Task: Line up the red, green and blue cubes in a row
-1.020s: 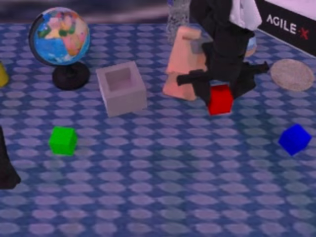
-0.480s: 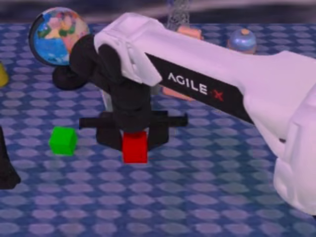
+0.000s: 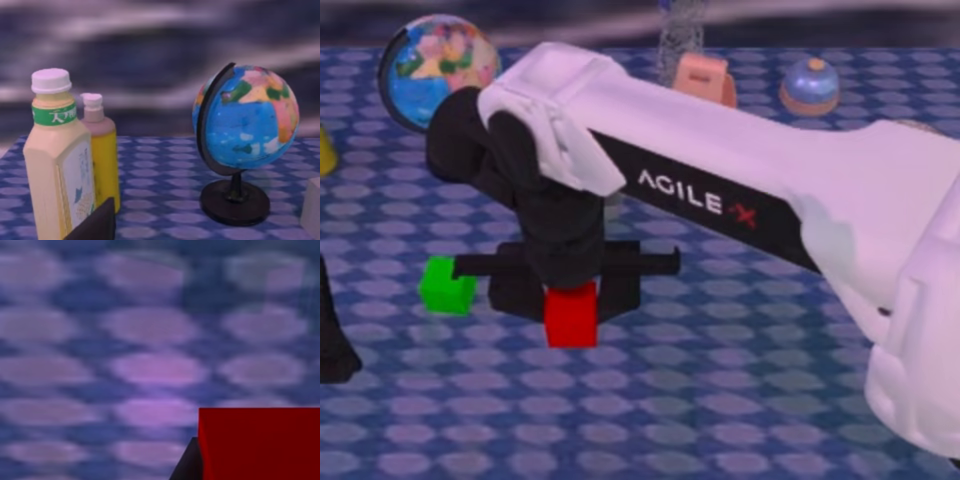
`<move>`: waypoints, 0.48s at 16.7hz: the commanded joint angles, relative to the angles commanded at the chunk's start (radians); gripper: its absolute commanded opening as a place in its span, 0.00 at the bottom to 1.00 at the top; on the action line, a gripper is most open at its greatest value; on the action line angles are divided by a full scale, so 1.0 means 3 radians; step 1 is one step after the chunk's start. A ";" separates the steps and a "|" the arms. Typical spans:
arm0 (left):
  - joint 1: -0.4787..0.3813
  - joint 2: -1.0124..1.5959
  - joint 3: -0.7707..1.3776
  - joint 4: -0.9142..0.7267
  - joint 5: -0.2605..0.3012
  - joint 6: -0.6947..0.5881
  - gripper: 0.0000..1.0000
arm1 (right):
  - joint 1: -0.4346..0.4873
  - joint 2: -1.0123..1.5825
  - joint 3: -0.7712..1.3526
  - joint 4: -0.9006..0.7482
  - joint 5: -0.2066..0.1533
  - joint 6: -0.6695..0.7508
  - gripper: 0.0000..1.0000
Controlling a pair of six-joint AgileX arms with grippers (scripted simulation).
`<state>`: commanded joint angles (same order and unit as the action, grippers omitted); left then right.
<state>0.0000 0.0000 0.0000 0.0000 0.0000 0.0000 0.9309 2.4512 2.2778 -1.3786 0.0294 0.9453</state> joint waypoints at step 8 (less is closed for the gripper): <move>0.0000 0.0000 0.0000 0.0000 0.0000 0.0000 1.00 | 0.0015 0.0076 -0.0744 0.0822 0.0007 0.0009 0.00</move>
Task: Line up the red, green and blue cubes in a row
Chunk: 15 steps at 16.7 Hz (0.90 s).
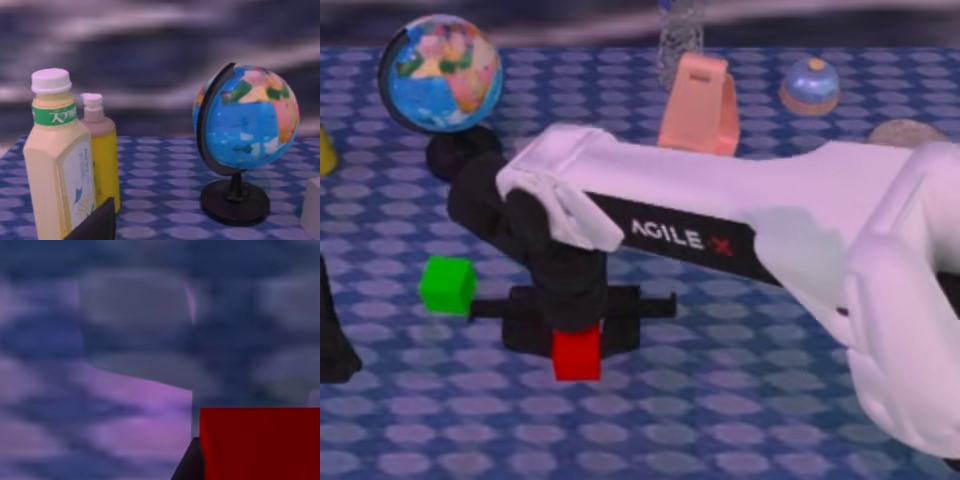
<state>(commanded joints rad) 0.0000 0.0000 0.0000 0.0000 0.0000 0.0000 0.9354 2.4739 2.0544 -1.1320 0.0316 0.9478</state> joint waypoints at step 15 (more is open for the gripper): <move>0.0000 0.0000 0.0000 0.0000 0.0000 0.0000 1.00 | 0.0003 0.0006 -0.0021 0.0023 0.0001 0.0001 0.83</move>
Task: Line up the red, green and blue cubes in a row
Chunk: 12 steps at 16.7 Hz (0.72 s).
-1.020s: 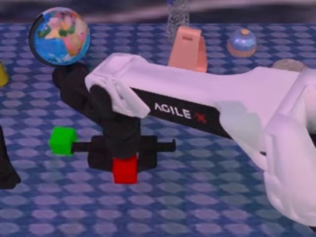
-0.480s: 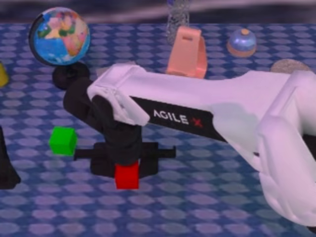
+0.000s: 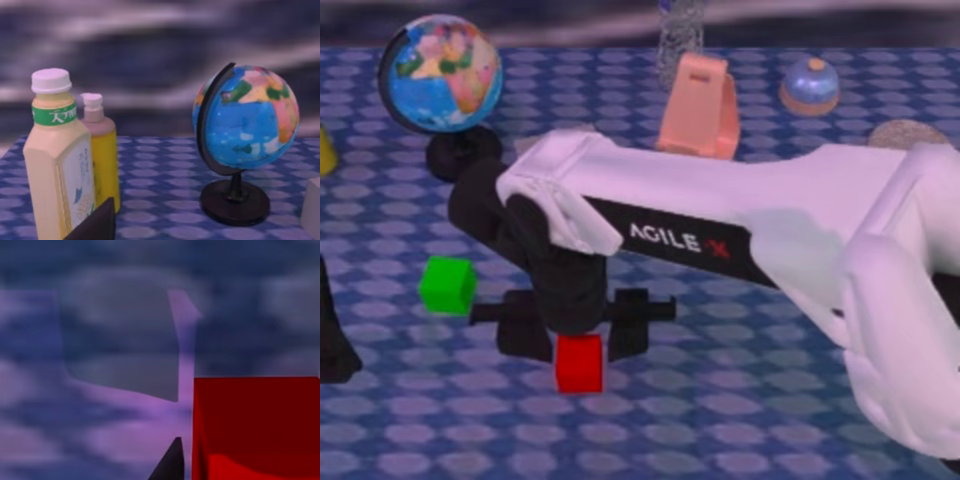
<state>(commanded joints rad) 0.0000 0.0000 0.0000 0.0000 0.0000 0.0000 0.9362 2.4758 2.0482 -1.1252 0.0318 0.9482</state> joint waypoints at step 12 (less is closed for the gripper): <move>0.0000 0.0000 0.0000 0.0000 0.0000 0.0000 1.00 | -0.0005 0.0000 0.0012 -0.0012 0.0000 0.0000 1.00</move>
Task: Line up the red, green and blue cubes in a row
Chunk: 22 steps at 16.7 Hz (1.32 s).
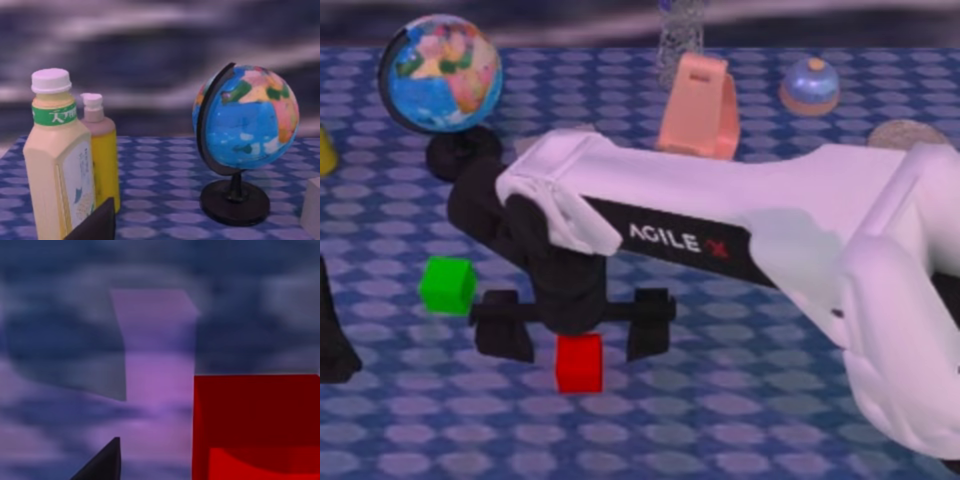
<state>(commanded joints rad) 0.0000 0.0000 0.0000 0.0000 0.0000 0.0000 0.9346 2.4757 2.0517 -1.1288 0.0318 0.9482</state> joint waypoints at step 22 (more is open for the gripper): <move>-0.0142 0.1164 0.1004 -0.0696 0.0004 -0.0053 1.00 | -0.0575 -0.1648 -0.0550 -0.0053 0.0339 -0.0691 1.00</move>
<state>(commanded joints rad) -0.0425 0.3492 0.3013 -0.2087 0.0012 -0.0158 0.7622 1.9813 1.8868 -1.1446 0.1335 0.7409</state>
